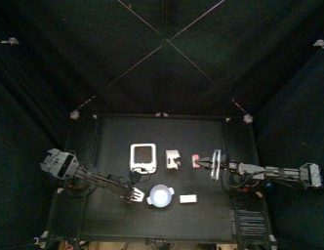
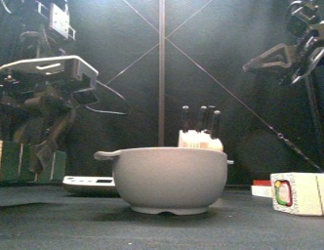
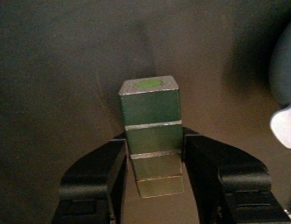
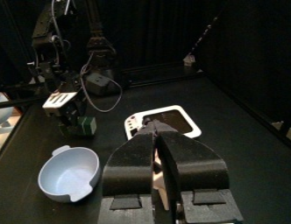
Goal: Put green sushi roll on stove
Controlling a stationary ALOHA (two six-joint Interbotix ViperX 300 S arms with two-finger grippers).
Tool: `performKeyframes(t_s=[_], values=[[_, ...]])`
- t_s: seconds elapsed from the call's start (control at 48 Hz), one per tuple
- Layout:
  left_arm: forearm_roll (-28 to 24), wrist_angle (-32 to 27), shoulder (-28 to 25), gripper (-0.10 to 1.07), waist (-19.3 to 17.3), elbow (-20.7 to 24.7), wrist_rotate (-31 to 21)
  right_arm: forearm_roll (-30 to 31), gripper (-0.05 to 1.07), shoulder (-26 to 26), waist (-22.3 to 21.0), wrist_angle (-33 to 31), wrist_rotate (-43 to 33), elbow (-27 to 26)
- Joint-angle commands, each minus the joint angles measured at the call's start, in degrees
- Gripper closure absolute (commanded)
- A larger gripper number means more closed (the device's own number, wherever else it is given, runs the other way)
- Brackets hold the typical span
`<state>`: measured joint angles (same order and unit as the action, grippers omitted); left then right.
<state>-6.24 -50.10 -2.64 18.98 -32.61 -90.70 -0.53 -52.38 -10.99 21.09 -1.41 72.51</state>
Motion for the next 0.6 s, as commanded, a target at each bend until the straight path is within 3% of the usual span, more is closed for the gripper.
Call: performKeyframes(t_s=[0.0, 0.271, 0.438, 0.583], values=[[-0.4, -0.1, 1.3, 0.44, -0.2, 1.0, 0.0, 0.0, 1.01, 0.4, 0.1, 0.2, 0.0, -0.6], [-3.4, -4.4, 6.8, 0.44, -1.4, 3.3, 1.0, 0.0, 1.01, 0.3, 0.1, 0.2, 0.0, -0.6], [-5.4, -9.0, 10.5, 0.44, -5.4, 3.7, 1.1, 0.0, 1.01, 0.3, 0.1, 0.2, 0.0, -0.6], [-9.3, -9.6, 12.1, 0.44, -9.3, 3.8, 1.3, 0.0, 1.01, 0.0, 0.1, 0.2, 0.0, -0.2]])
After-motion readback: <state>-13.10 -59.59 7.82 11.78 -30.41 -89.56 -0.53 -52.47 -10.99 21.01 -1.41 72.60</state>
